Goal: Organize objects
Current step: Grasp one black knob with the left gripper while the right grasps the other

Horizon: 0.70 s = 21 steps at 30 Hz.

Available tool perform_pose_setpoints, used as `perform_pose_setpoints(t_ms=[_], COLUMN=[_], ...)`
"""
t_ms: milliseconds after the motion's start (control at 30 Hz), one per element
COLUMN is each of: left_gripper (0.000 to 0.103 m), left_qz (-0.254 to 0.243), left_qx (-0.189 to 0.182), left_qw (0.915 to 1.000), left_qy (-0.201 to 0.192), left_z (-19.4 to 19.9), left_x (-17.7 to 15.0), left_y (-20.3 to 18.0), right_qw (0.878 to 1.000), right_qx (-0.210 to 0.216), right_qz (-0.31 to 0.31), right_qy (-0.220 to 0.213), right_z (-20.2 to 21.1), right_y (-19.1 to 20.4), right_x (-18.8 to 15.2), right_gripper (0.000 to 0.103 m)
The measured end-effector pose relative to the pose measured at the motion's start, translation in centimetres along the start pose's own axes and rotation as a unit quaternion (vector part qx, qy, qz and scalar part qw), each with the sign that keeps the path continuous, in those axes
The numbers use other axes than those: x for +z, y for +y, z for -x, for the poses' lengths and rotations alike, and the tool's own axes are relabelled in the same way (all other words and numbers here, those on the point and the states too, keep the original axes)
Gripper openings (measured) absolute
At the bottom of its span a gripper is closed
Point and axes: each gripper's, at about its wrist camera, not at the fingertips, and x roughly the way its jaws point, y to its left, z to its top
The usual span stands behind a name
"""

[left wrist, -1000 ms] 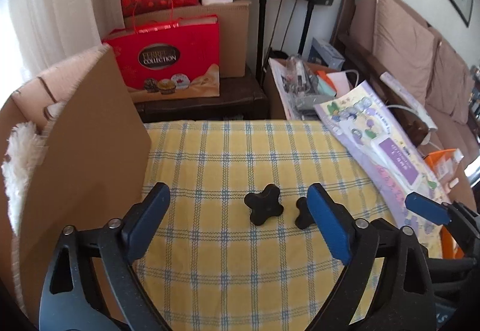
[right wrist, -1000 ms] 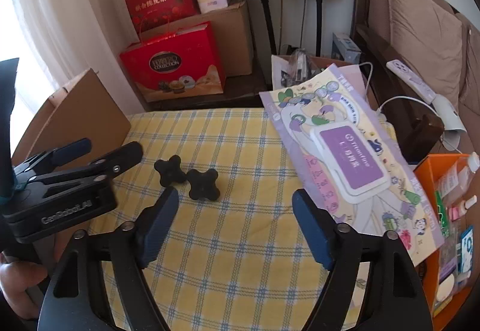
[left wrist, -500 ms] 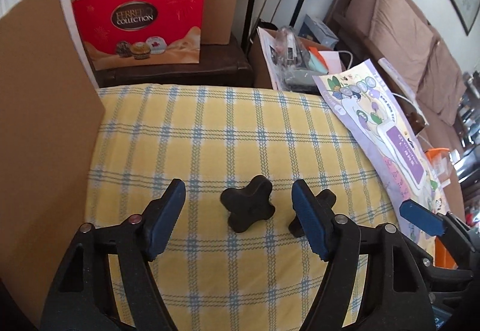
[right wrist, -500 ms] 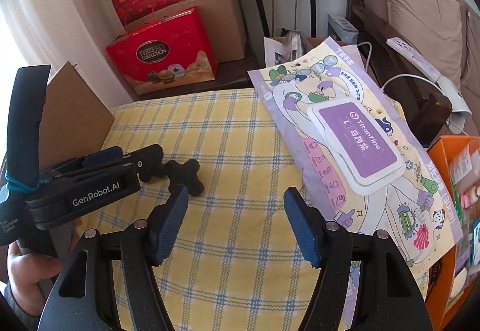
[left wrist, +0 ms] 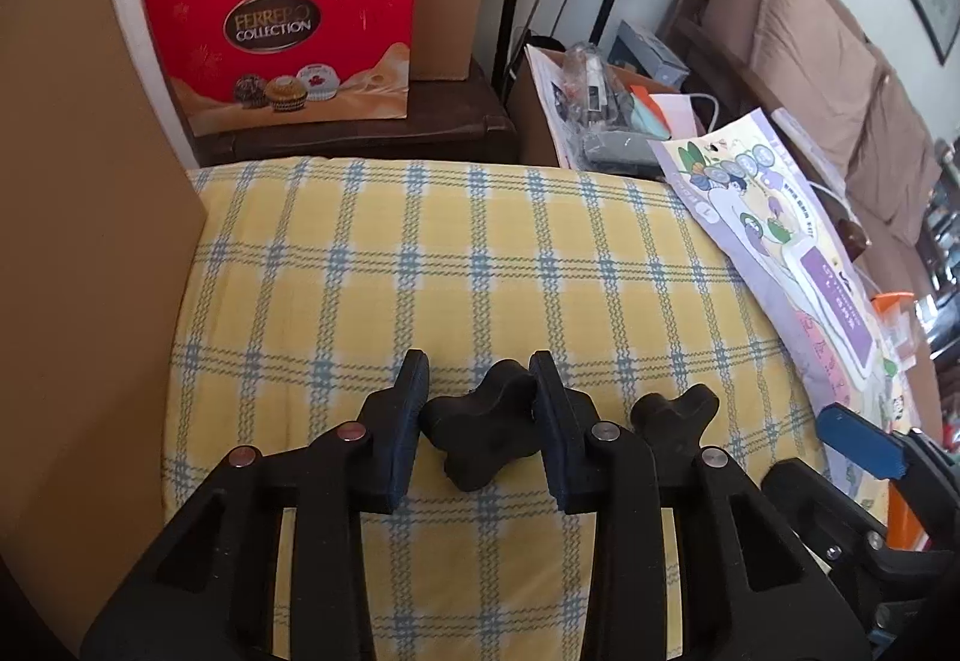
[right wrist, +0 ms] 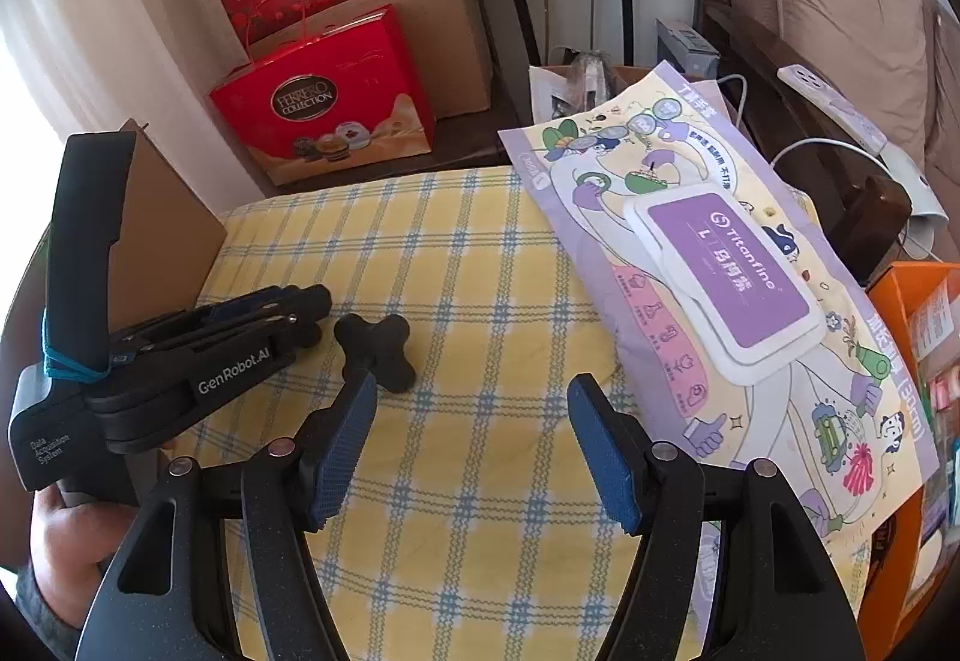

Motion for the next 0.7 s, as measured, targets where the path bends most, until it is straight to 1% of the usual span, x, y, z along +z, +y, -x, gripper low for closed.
perform_pose_setpoints(t_ms=[200, 333, 533, 600, 667, 700], left_gripper=[0.032, 0.032, 0.032, 0.032, 0.032, 0.032], left_qz=[0.015, 0.016, 0.028, 0.030, 0.030, 0.030], left_qx=[-0.004, 0.005, 0.012, 0.012, 0.013, 0.013], left_qw=[0.9999, 0.9998, 0.9995, 0.9995, 0.9994, 0.9994], left_qy=[-0.005, -0.015, -0.008, -0.007, -0.008, -0.008], left_z=[0.9, 1.6, 1.4, 1.4, 1.5, 1.5], left_x=[-0.6, -0.6, -0.8, -0.9, -1.0, -1.1], left_y=[1.1, 1.3, 2.3, 2.5, 2.6, 2.6], right_qw=[1.000, 1.000, 0.999, 0.999, 0.999, 0.999], right_qx=[0.019, 0.013, 0.000, -0.002, -0.007, -0.009], right_qz=[-0.002, 0.017, 0.034, 0.039, 0.046, 0.049], right_qy=[0.003, 0.004, 0.003, 0.004, 0.006, 0.006], right_z=[-1.2, -2.4, -3.6, -4.0, -4.4, -4.6], right_y=[0.9, 2.0, 3.0, 3.1, 3.4, 3.5], right_x=[0.5, 0.7, 0.7, 0.8, 0.7, 0.7], right_gripper=[0.069, 0.069, 0.067, 0.066, 0.061, 0.060])
